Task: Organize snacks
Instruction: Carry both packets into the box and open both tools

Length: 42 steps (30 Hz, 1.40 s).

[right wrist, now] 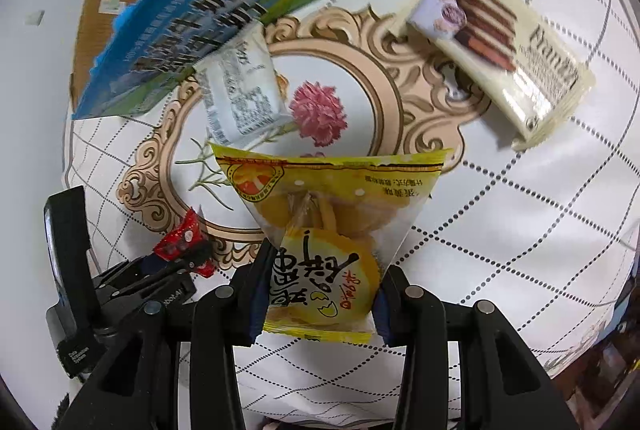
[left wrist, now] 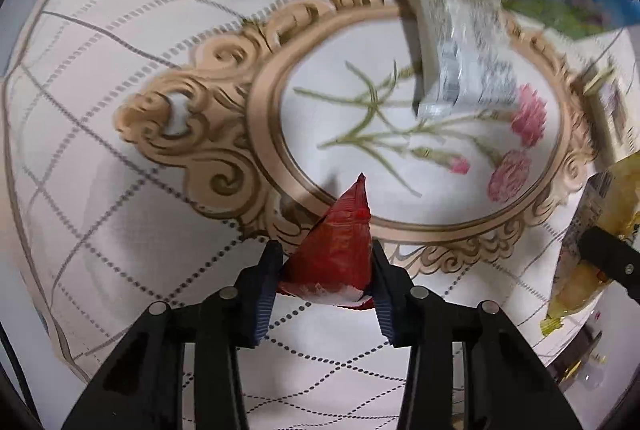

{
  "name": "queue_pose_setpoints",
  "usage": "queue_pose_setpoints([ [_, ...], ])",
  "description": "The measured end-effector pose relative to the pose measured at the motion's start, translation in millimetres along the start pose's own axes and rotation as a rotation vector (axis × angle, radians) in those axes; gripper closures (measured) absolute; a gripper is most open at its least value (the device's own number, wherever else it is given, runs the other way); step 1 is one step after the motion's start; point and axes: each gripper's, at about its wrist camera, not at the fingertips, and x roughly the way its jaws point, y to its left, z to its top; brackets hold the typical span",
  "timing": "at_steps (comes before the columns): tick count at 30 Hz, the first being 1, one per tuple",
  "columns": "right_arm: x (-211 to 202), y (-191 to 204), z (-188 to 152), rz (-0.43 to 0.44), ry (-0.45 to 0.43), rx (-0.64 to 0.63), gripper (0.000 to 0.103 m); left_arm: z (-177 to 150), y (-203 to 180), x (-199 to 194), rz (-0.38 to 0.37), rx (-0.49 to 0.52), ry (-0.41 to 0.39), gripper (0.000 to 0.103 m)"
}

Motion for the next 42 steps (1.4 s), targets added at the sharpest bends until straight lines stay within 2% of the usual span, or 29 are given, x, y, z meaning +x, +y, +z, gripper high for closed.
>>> queue_pose_setpoints([
  [6,-44.9,17.2,7.4,0.051,-0.055,-0.058,0.058,8.8,-5.1,-95.0,-0.116,-0.024,-0.164,0.064],
  [8,-68.3,30.6,17.0,0.077,-0.092,-0.086,0.058,26.3,-13.1,-127.2,-0.145,-0.016,-0.226,0.064],
  [12,-114.1,67.5,59.2,0.117,-0.168,-0.157,0.058,78.0,6.5,-189.5,-0.17,-0.002,-0.288,0.064],
  [14,-128.4,83.7,86.2,0.109,-0.203,-0.192,0.058,114.1,6.6,-194.1,-0.163,0.0,-0.307,0.064],
  [16,-134.9,103.5,124.5,0.093,-0.228,-0.224,0.058,147.1,6.8,-182.6,-0.136,0.004,-0.314,0.063],
  [20,-122.1,131.7,186.2,0.044,-0.23,-0.262,0.058,220.1,18.4,-167.4,-0.079,0.004,-0.288,0.063],
  [24,-93.2,152.4,241.3,-0.02,-0.211,-0.281,0.058,255.5,29.9,-149.5,-0.068,-0.01,-0.246,0.063],
  [30,-42.5,163.1,280.7,-0.068,-0.151,-0.284,0.058,288.7,34.0,-126.9,-0.068,0.001,-0.202,0.061],
  [32,-25.3,164.7,291.6,-0.075,-0.109,-0.284,0.05,297.5,37.0,-117.7,-0.065,-0.019,-0.18,0.056],
  [33,-14.5,163.6,297.0,-0.087,-0.083,-0.279,0.024,301.6,39.0,-112.2,-0.073,-0.03,-0.166,0.05],
  [34,-7.7,163.1,297.9,-0.099,-0.07,-0.277,0.003,304.7,40.7,-108.0,-0.068,-0.039,-0.157,0.045],
  [35,-2.3,162.1,300.1,-0.112,-0.062,-0.275,0.003,306.2,41.3,-106.2,-0.064,-0.037,-0.16,0.042],
  [37,0.8,161.4,301.1,-0.135,-0.077,-0.285,0.003,306.3,41.7,-107.8,-0.048,-0.027,-0.189,0.024],
  [38,1.6,161.0,301.7,-0.145,-0.079,-0.287,0.003,305.6,41.9,-108.4,-0.06,-0.023,-0.199,0.021],
  [40,2.7,157.8,302.9,-0.149,-0.075,-0.28,0.003,304.8,41.4,-107.1,-0.091,-0.019,-0.199,0.009],
  [42,-0.4,155.6,299.8,-0.155,-0.081,-0.275,0.003,304.0,36.7,-105.8,-0.077,-0.003,-0.189,0.007],
])
